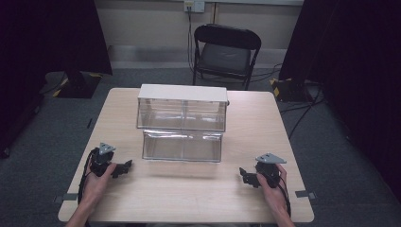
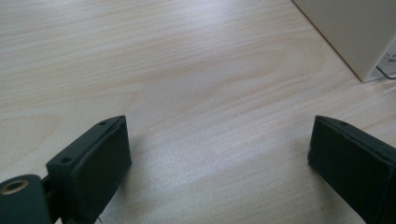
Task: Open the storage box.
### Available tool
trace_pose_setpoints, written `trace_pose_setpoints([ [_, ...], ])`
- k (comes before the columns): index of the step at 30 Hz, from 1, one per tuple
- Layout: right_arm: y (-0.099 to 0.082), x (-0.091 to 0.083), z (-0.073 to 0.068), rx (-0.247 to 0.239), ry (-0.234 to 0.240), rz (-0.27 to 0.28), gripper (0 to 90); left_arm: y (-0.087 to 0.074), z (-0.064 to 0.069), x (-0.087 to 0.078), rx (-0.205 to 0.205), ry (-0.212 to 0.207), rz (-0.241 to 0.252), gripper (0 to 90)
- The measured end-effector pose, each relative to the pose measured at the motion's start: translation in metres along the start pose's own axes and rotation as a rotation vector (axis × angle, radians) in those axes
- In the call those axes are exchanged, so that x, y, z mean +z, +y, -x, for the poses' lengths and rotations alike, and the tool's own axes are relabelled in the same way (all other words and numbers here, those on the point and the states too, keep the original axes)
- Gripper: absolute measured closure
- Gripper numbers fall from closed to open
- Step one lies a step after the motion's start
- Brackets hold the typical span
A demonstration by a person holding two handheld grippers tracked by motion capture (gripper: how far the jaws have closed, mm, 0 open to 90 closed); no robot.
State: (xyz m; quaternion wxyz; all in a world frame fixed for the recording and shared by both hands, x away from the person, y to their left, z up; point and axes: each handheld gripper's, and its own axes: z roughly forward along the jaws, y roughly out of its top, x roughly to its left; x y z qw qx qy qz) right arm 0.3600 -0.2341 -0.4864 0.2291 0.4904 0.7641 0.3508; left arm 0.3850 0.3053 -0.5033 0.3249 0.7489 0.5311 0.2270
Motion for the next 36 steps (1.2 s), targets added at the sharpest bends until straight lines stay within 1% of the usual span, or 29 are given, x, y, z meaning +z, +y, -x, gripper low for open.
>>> trace_pose_setpoints([
  [5, 0.004, -0.001, -0.007, 0.009, 0.05, 0.012, 14.3, 0.0, 0.0, 0.0, 0.0, 0.001, -0.002, 4.7],
  [6, 0.004, -0.001, -0.007, 0.009, 0.05, 0.012, 14.3, 0.0, 0.0, 0.0, 0.0, 0.001, -0.002, 4.7],
  [11, 0.009, -0.004, -0.019, -0.02, 0.082, 0.035, 14.3, 0.0, 0.0, 0.0, -0.001, 0.001, -0.003, 4.4],
  [12, 0.009, -0.004, -0.019, -0.02, 0.082, 0.035, 14.3, 0.0, 0.0, 0.0, -0.001, 0.001, -0.003, 4.3],
  [13, 0.011, -0.004, -0.023, -0.028, 0.098, 0.042, 14.3, 0.0, 0.0, 0.0, -0.001, 0.001, -0.003, 4.3],
  [15, 0.013, -0.005, -0.027, -0.04, 0.11, 0.048, 14.3, 0.0, 0.0, 0.0, -0.001, 0.001, -0.003, 4.3],
  [16, 0.013, -0.005, -0.027, -0.04, 0.11, 0.048, 14.3, 0.0, 0.0, 0.0, -0.001, 0.001, -0.003, 4.3],
  [17, 0.014, -0.005, -0.031, -0.04, 0.121, 0.049, 14.3, 0.0, 0.0, 0.0, -0.001, 0.001, -0.003, 4.3],
  [19, 0.015, -0.006, -0.034, -0.04, 0.135, 0.051, 14.3, 0.0, 0.0, 0.0, -0.001, 0.002, -0.003, 4.3],
  [22, 0.017, -0.007, -0.039, -0.044, 0.151, 0.063, 14.3, 0.0, 0.0, 0.0, -0.001, 0.001, -0.003, 4.3],
  [25, 0.018, -0.007, -0.041, -0.05, 0.156, 0.066, 14.2, 0.0, 0.0, 0.0, -0.001, 0.001, -0.004, 4.3],
  [27, 0.02, -0.006, -0.046, -0.057, 0.169, 0.065, 14.2, 0.0, 0.0, 0.0, -0.001, 0.003, -0.002, 4.3],
  [31, 0.024, -0.009, -0.05, -0.052, 0.189, 0.07, 14.1, 0.0, -0.001, 0.0, 0.004, -0.004, -0.005, 4.1],
  [36, 0.028, -0.009, -0.054, -0.057, 0.198, 0.069, 14.2, 0.0, -0.001, 0.0, 0.003, -0.004, -0.005, 4.0],
])
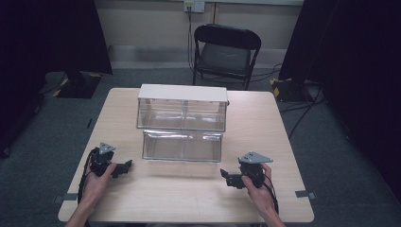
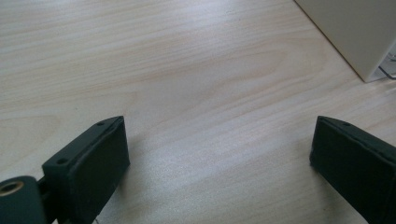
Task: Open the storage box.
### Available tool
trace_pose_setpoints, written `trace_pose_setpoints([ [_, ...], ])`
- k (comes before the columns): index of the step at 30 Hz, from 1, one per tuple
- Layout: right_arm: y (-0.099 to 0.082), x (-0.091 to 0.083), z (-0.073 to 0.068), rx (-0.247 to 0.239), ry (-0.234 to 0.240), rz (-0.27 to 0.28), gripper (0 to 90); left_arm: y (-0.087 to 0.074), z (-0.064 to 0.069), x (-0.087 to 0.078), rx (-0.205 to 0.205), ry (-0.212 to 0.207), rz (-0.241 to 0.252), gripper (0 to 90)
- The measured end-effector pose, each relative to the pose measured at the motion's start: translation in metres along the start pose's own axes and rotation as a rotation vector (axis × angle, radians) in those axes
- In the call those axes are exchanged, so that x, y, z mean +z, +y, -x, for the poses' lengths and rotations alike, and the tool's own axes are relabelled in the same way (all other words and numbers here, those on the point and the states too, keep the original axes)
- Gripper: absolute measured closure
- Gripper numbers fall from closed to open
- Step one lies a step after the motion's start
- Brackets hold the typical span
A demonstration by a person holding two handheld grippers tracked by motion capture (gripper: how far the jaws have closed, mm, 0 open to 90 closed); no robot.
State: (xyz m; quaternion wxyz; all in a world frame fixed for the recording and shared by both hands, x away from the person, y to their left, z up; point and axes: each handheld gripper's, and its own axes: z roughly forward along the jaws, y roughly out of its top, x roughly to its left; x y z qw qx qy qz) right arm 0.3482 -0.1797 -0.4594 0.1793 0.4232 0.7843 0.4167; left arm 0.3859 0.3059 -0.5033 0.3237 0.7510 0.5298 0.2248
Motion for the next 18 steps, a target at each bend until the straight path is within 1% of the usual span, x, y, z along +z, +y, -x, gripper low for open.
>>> trace_pose_setpoints([
  [2, 0.001, 0.002, -0.004, -0.017, 0.009, -0.012, 14.1, 0.0, 0.0, 0.0, 0.0, 0.0, 0.0, 4.1],
  [3, 0.003, 0.003, -0.005, -0.019, 0.016, -0.01, 14.1, 0.0, 0.0, 0.0, 0.0, 0.0, 0.0, 4.1],
  [10, 0.015, 0.009, -0.012, -0.046, 0.014, -0.013, 14.1, 0.0, 0.0, 0.0, 0.0, 0.0, 0.0, 4.0],
  [14, 0.022, 0.02, -0.019, -0.069, 0.02, -0.024, 14.1, 0.0, 0.0, 0.0, 0.0, 0.0, 0.0, 4.0],
  [18, 0.028, 0.029, -0.019, -0.068, 0.029, -0.033, 14.2, 0.0, 0.0, 0.0, 0.0, 0.0, 0.0, 4.0],
])
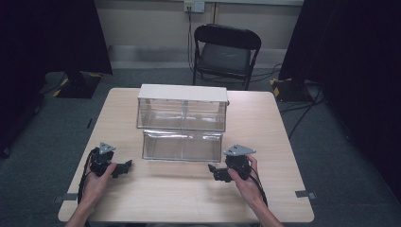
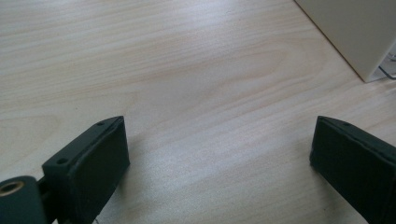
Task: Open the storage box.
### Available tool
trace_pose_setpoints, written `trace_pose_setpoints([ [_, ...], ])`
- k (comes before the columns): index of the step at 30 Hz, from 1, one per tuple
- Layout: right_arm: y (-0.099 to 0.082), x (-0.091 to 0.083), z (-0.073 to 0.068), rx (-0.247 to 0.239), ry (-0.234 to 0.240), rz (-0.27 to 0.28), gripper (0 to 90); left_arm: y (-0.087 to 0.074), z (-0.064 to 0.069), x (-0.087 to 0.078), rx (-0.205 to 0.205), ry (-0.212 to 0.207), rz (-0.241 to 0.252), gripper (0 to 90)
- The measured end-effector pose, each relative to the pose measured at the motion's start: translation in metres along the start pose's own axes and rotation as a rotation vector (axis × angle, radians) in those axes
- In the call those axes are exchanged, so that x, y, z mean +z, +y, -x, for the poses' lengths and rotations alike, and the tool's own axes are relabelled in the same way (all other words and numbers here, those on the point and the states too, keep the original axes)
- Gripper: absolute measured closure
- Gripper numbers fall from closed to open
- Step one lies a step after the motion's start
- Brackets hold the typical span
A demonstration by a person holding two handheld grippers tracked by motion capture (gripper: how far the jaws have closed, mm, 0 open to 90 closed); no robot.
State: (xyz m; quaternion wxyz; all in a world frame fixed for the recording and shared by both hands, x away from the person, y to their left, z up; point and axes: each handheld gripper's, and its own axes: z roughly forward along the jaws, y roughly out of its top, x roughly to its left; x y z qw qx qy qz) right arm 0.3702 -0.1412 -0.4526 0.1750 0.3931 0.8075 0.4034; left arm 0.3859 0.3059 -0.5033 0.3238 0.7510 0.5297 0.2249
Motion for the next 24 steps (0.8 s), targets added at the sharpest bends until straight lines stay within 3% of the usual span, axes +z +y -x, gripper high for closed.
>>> trace_pose_setpoints([
  [11, 0.003, 0.02, -0.002, 0.022, 0.029, -0.009, 14.1, 0.0, 0.0, 0.0, 0.001, 0.001, 0.0, 4.0],
  [24, 0.001, 0.024, -0.003, 0.03, 0.021, 0.004, 14.0, 0.0, 0.0, 0.0, 0.0, 0.001, 0.0, 4.1],
])
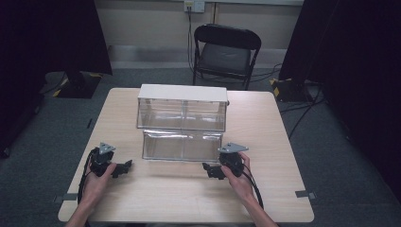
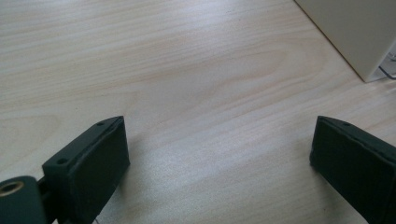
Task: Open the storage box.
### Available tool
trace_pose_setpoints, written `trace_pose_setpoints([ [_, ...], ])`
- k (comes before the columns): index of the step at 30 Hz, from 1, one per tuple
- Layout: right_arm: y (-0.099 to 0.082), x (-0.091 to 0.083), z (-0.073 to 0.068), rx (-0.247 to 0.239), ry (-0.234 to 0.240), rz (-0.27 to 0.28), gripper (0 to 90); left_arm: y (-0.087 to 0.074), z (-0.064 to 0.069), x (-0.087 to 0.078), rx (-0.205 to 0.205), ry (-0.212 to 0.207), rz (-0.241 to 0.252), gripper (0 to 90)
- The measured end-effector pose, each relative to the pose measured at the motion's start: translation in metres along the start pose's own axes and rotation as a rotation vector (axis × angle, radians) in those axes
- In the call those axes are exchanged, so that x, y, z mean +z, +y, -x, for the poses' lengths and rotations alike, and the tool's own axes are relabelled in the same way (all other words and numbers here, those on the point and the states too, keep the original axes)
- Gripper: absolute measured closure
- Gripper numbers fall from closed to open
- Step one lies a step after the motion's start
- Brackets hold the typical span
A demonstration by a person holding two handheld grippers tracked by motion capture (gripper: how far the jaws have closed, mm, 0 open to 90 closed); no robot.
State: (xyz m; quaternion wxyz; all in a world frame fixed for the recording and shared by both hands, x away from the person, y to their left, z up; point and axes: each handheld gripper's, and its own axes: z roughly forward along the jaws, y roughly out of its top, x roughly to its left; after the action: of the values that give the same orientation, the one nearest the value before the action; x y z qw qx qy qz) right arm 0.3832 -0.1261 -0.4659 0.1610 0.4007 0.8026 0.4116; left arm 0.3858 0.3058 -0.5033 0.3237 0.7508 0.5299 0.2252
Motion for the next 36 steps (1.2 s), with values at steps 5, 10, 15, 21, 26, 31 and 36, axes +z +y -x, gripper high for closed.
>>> trace_pose_setpoints([
  [5, -0.0002, -0.001, -0.0003, 0.007, 0.004, 0.008, 13.9, 0.0, 0.0, 0.0, 0.0, 0.0, 0.0, 4.1],
  [10, 0.0001, -0.0026, -0.001, 0.015, 0.01, 0.012, 13.6, 0.0, 0.0, 0.0, 0.0, 0.0, 0.0, 4.1],
  [15, 0.0007, -0.0058, -0.002, 0.014, 0.012, 0.026, 13.5, 0.0, 0.0, 0.0, 0.0, 0.0, 0.0, 4.1],
  [21, 0.001, -0.0068, -0.0031, 0.014, 0.01, 0.025, 13.5, 0.0, 0.0, 0.0, 0.0, 0.0, 0.0, 4.1],
  [26, 0.0012, -0.0083, -0.0035, 0.01, 0.012, 0.029, 13.4, 0.0, -0.0001, 0.0, 0.001, 0.0, 0.0, 4.1],
  [31, 0.0016, -0.0097, -0.0045, 0.011, 0.01, 0.027, 13.6, 0.0, 0.0, 0.0, 0.0, 0.0, 0.0, 4.0],
  [36, 0.0014, -0.0098, -0.0048, 0.011, 0.006, 0.027, 13.8, 0.0, -0.0001, 0.0, 0.0, 0.0, 0.0, 4.0],
])
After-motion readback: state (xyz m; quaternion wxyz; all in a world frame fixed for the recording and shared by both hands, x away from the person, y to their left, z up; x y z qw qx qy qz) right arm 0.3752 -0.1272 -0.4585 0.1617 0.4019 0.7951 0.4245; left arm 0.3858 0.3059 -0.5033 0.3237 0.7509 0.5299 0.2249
